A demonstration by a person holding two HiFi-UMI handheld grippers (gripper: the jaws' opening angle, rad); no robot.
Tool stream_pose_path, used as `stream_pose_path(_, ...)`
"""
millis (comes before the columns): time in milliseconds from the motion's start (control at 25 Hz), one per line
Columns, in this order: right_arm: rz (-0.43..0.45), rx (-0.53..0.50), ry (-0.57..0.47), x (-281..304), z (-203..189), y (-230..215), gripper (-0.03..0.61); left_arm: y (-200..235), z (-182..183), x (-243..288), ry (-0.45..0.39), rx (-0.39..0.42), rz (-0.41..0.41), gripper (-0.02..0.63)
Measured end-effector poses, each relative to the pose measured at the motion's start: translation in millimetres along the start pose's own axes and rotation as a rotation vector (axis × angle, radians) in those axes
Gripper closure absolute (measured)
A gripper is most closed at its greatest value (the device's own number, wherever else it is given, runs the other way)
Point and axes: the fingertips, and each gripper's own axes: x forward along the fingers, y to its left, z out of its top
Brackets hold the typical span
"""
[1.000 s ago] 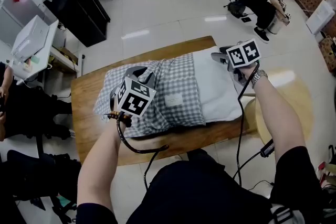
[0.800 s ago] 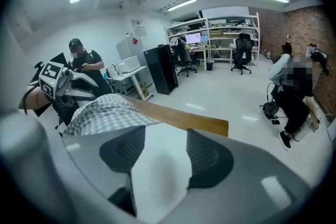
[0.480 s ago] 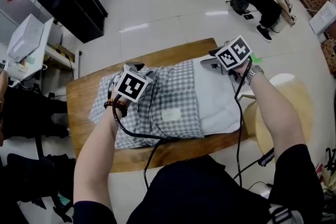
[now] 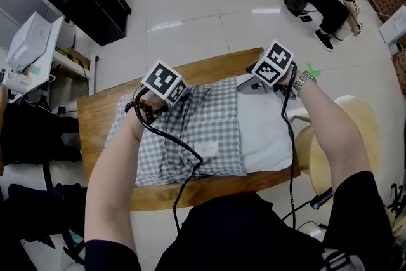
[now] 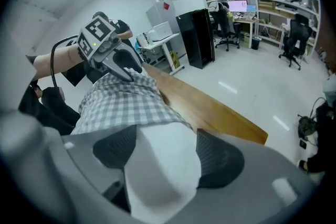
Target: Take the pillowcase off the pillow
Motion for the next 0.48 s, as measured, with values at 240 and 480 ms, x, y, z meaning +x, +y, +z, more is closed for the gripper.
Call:
stream_pose_path(240,0.046,-0.019,0.091,18,-2,-11,0.223,12,0,28,0.125,0.014,-0.047,0.434)
stream_pose_path(480,0.089,0.026,0.14,29,-13,-10,0.319,12,-12,47,0.227,0.033,-0.072,0.547)
